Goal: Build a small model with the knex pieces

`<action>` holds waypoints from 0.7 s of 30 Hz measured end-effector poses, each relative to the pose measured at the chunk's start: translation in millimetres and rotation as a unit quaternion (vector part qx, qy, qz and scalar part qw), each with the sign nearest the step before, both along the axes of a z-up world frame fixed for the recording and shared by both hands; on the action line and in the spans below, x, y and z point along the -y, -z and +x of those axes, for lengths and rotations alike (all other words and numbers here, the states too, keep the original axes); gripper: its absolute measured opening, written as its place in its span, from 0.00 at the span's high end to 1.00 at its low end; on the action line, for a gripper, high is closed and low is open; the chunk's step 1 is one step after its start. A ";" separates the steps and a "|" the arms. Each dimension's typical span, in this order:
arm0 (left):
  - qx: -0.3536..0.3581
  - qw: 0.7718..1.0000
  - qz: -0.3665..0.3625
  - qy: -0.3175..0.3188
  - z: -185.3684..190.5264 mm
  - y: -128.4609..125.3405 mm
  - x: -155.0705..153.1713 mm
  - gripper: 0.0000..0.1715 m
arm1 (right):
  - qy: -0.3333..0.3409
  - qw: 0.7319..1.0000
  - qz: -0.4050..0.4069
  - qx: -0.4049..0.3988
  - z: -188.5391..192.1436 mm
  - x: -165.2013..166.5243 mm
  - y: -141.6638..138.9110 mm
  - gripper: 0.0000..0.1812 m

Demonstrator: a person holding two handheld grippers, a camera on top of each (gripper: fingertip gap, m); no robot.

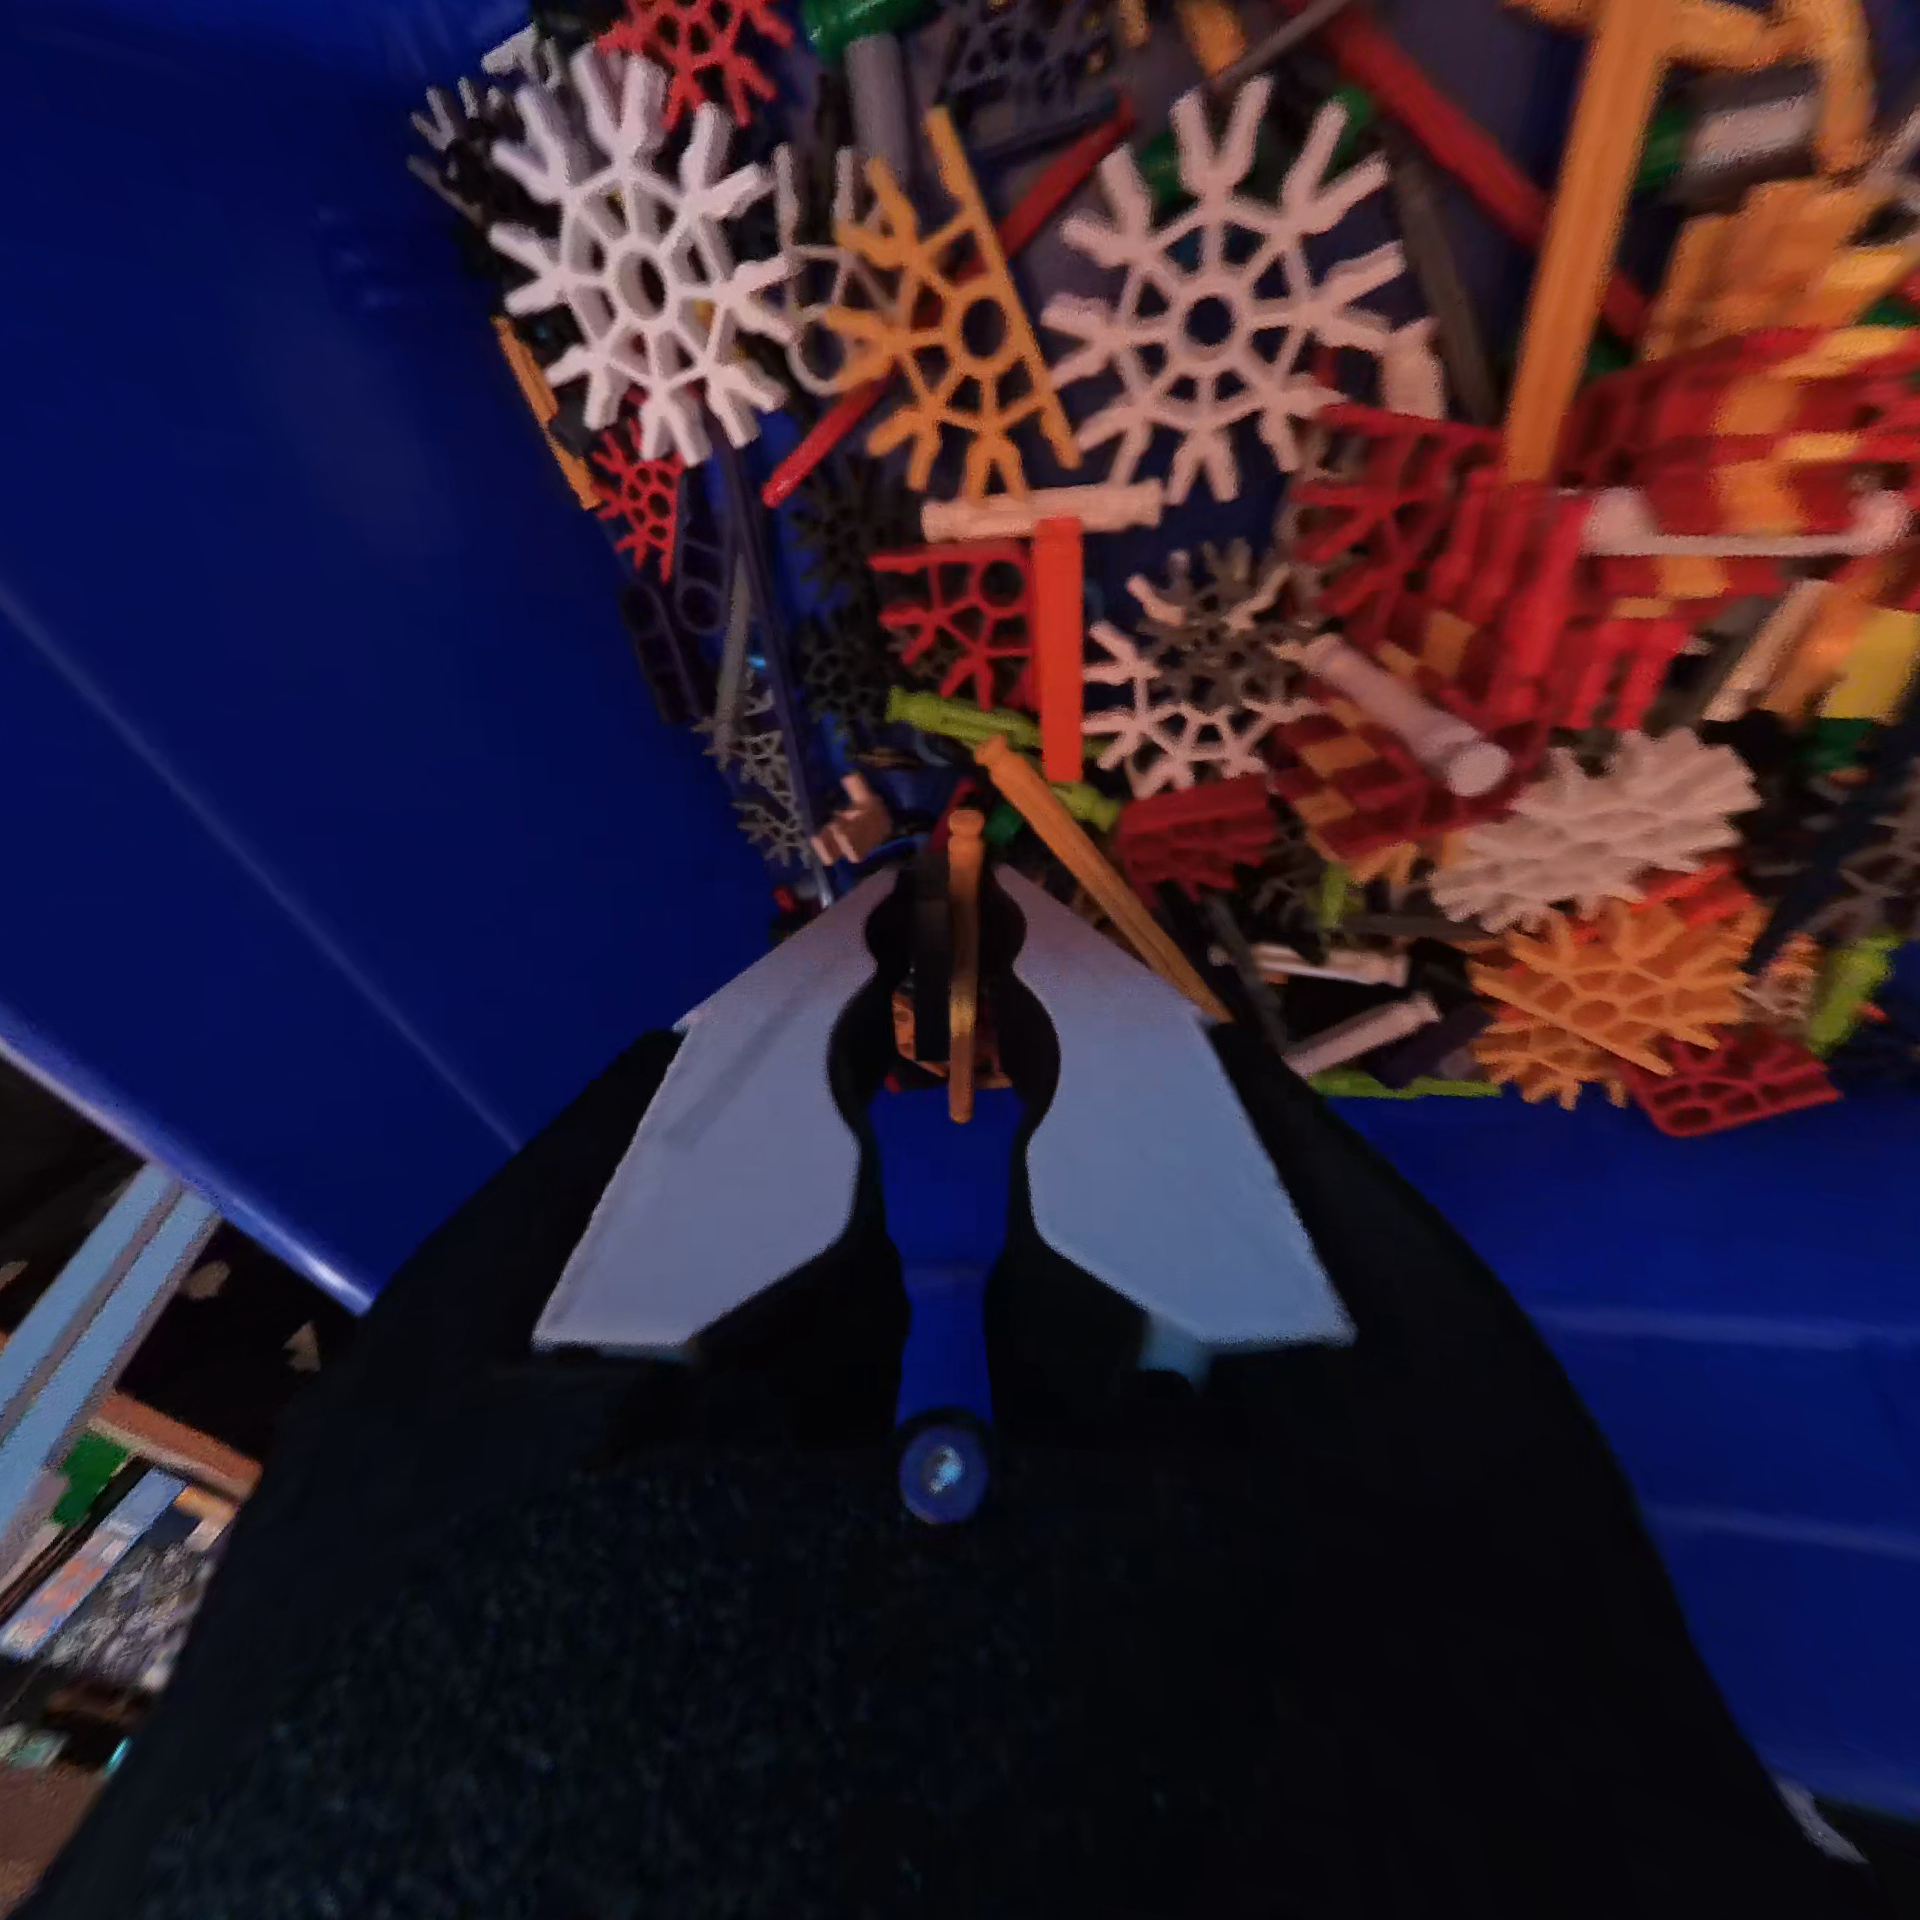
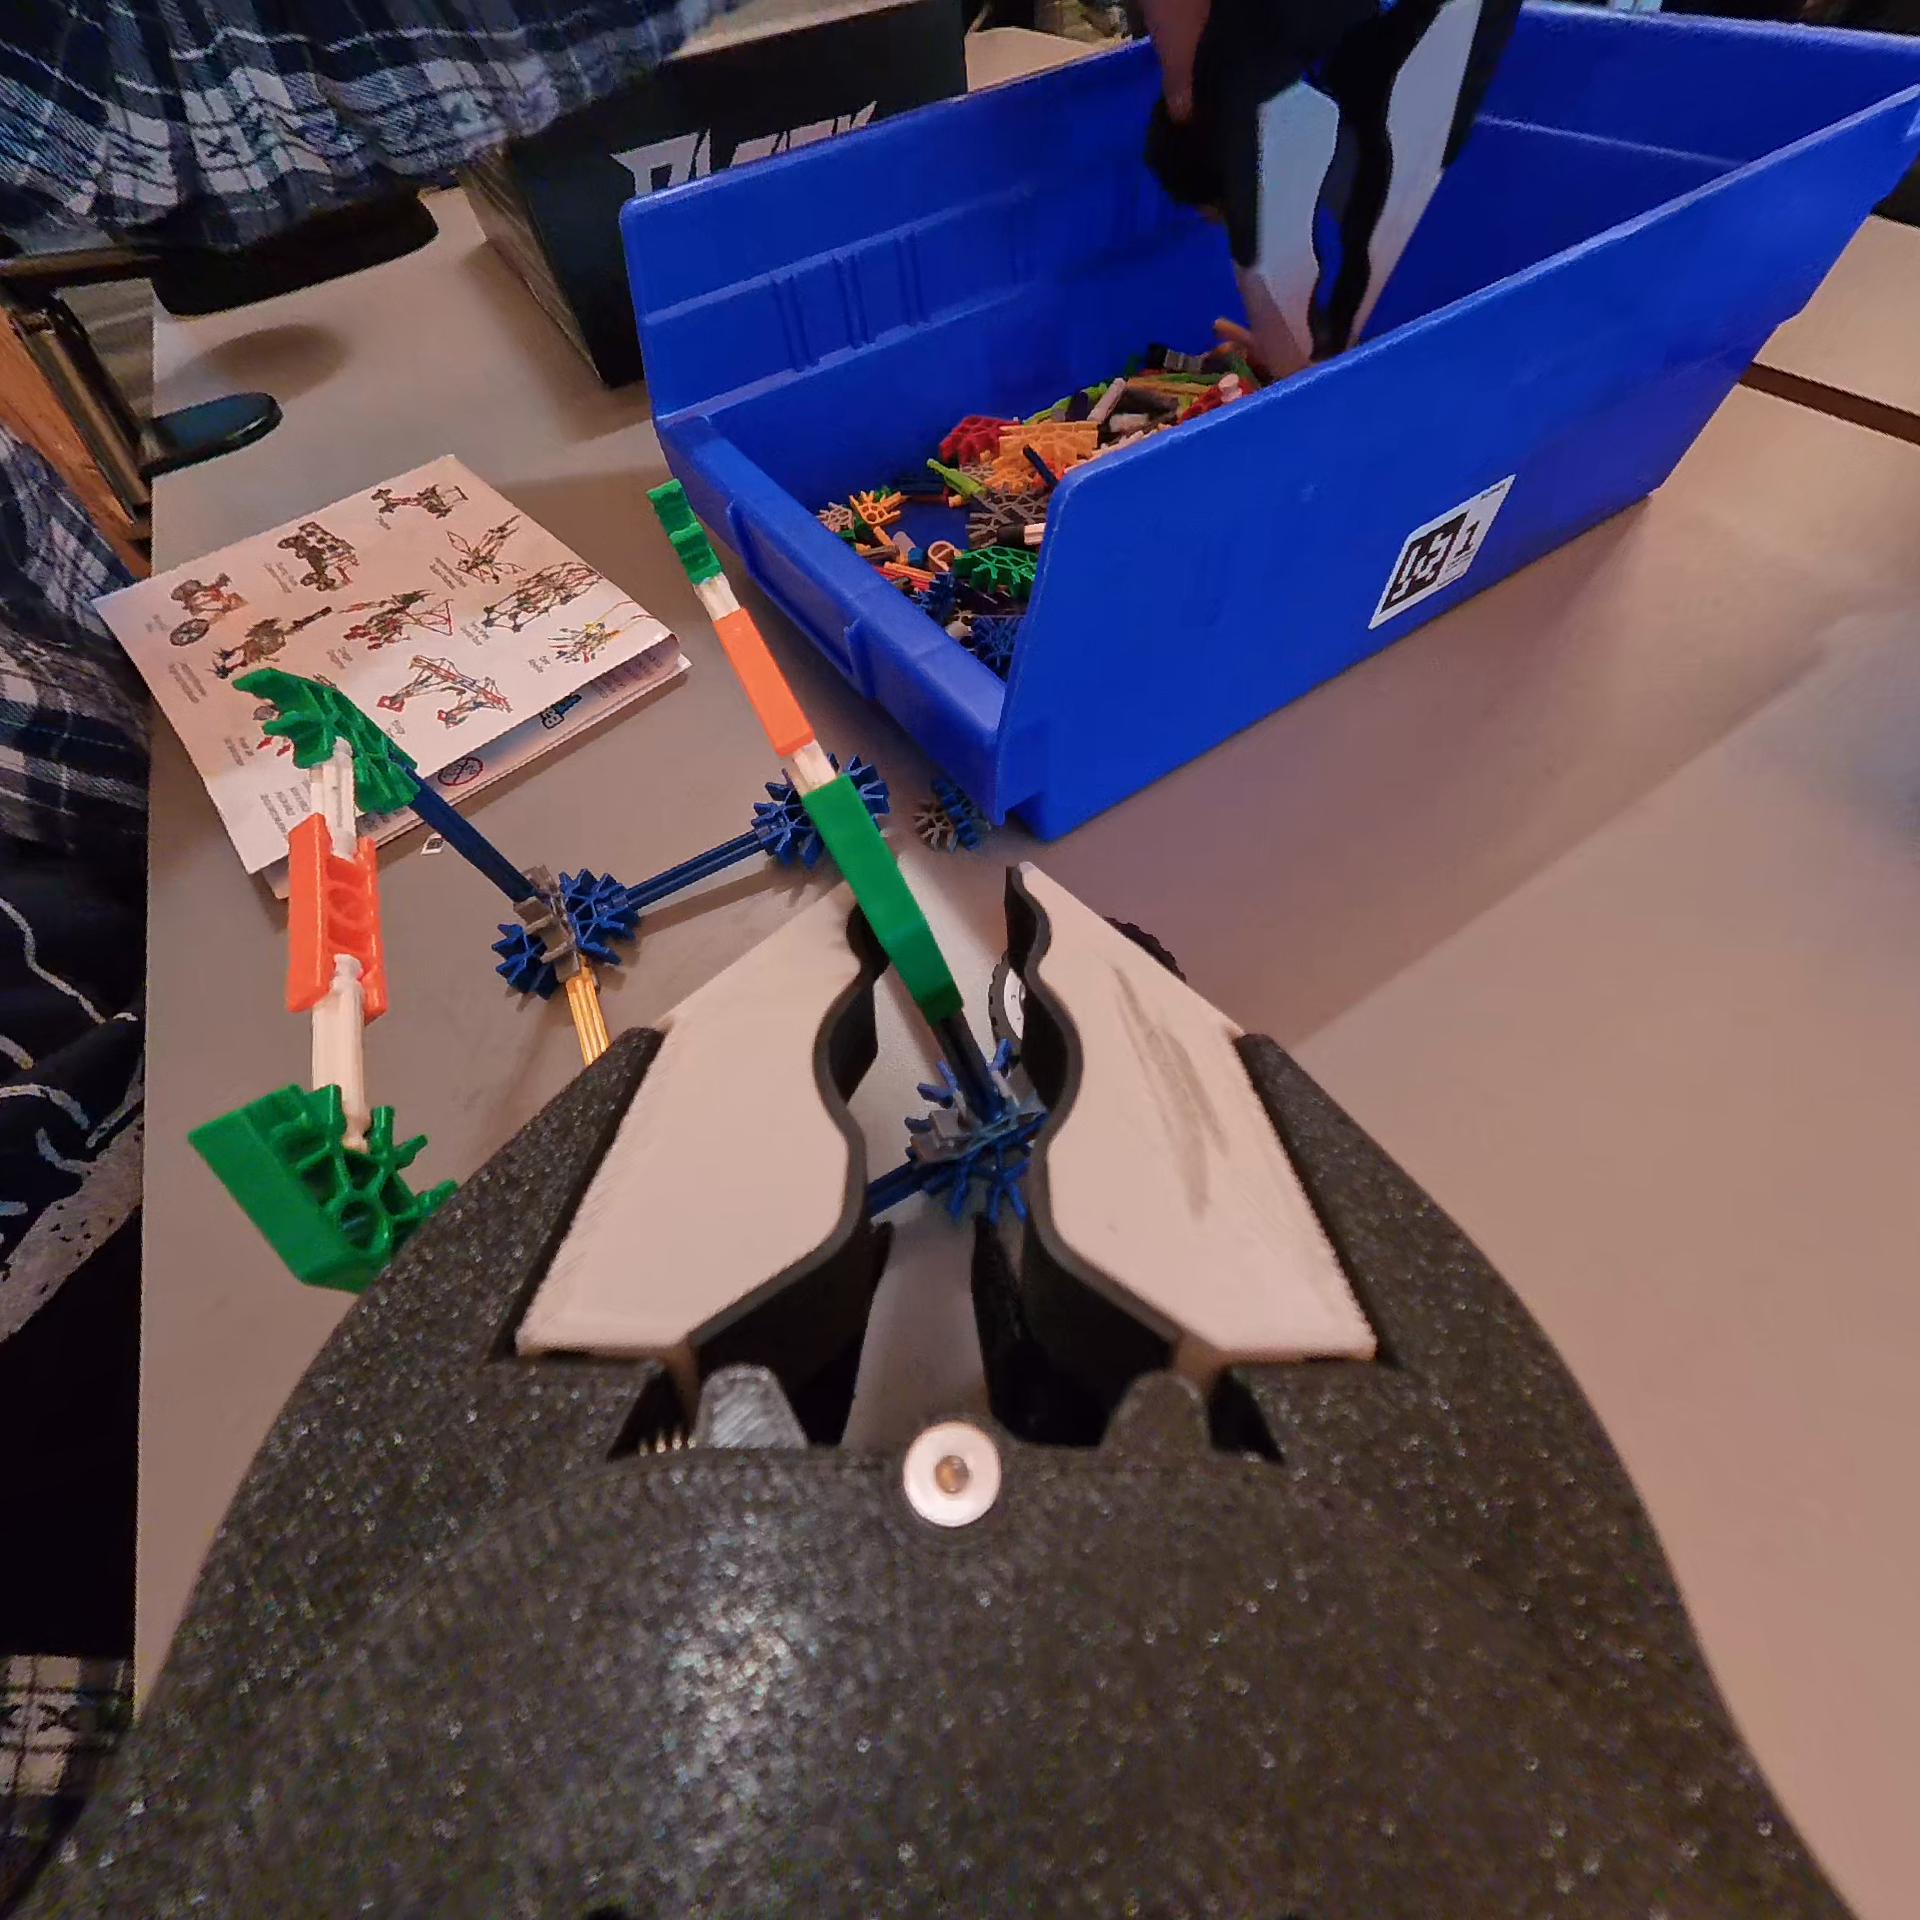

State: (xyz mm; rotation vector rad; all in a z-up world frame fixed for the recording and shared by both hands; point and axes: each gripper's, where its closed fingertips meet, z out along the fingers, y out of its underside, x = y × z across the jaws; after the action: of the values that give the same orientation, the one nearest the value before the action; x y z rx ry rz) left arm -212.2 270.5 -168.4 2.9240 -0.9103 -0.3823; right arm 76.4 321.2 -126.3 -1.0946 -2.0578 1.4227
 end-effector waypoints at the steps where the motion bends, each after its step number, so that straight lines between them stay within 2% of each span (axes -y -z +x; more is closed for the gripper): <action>1: 0.015 1.000 0.001 0.002 5.8 -2.8 1.5 0.94 | 0.000 1.000 0.000 0.000 0.0 0.0 0.0 0.89; 5: 0.082 0.994 0.076 0.010 27.4 -26.9 -15.6 0.94 | 0.000 1.000 0.000 0.000 0.0 0.0 0.0 0.89; 6: 0.087 0.992 0.093 0.005 27.4 -33.9 -19.4 0.91 | 0.000 1.000 -0.001 0.000 0.1 0.0 -0.2 0.89; 7: 0.081 0.992 0.101 0.000 23.8 -39.2 -20.1 0.86 | 0.000 1.000 -0.001 0.000 0.1 -0.1 -0.2 0.89; 10: 0.057 0.994 0.096 -0.007 11.8 -46.4 -13.1 0.85 | 0.000 1.000 -0.001 0.000 0.2 -0.1 -0.2 0.89; 21: 0.024 0.999 0.017 -0.026 -3.4 -21.2 20.6 0.84 | 0.000 1.000 0.001 0.001 0.3 -0.1 0.0 0.89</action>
State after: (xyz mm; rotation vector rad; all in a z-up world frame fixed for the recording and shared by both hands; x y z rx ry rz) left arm -215.6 249.9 -147.2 2.9931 -0.8405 -0.3295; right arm 76.7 321.3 -126.3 -1.0955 -2.0589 1.4206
